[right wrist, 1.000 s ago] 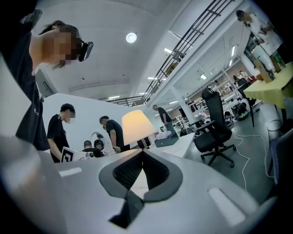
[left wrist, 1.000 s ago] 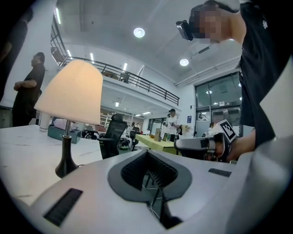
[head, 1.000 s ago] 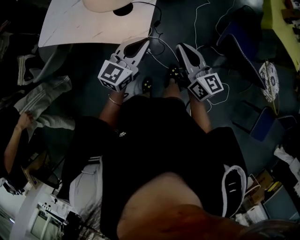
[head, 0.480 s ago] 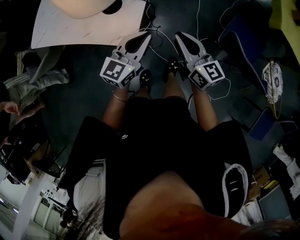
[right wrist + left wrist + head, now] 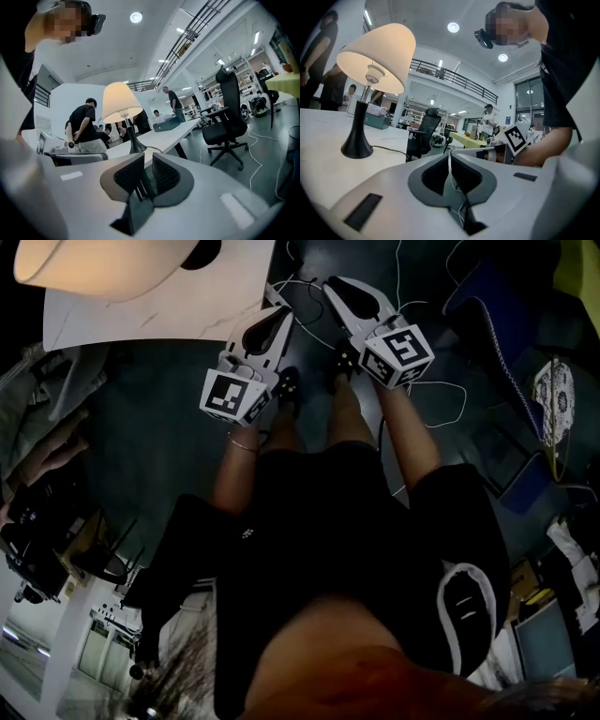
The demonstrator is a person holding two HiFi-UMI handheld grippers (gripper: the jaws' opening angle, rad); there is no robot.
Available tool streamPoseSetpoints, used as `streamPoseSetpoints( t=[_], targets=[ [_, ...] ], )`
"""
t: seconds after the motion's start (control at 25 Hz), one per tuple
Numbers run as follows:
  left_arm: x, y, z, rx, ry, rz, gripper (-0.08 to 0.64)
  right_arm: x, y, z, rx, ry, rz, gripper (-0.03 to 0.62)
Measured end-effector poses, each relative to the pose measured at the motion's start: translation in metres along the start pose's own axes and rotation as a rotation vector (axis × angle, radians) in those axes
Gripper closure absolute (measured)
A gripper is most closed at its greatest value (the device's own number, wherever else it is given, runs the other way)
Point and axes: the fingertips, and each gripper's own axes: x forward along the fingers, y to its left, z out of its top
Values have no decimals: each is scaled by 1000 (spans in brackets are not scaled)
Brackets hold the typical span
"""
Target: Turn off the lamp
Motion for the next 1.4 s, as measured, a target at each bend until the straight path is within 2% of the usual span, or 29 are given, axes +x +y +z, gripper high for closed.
streamPoseSetpoints(
  t=[0.16,0.32,0.68,0.84,1.2,1.36,1.4],
  targets=[
    [6,-7,-7,2,-34,-56,552,23,-13,-14,-26,34,13,541],
    [7,-13,-21,34,-28,-106,552,45,-28,-27,-52,49,0,507],
    [5,-14,-52,-5,-34,-137,552,90,-53,-59,-79,83,-34,478],
    [3,-14,-60,6,-34,-156,552,108,-68,-70,-110,96,-67,445],
    [1,-9,-76,16,-21,-142,552,127,-81,-87,-96,108,-73,450],
    [3,-9,-73,18,-20,-126,552,125,-79,-81,-94,98,-58,559],
    [4,-8,-74,21,-17,-120,552,124,-78,-80,-98,99,-51,562]
  ],
)
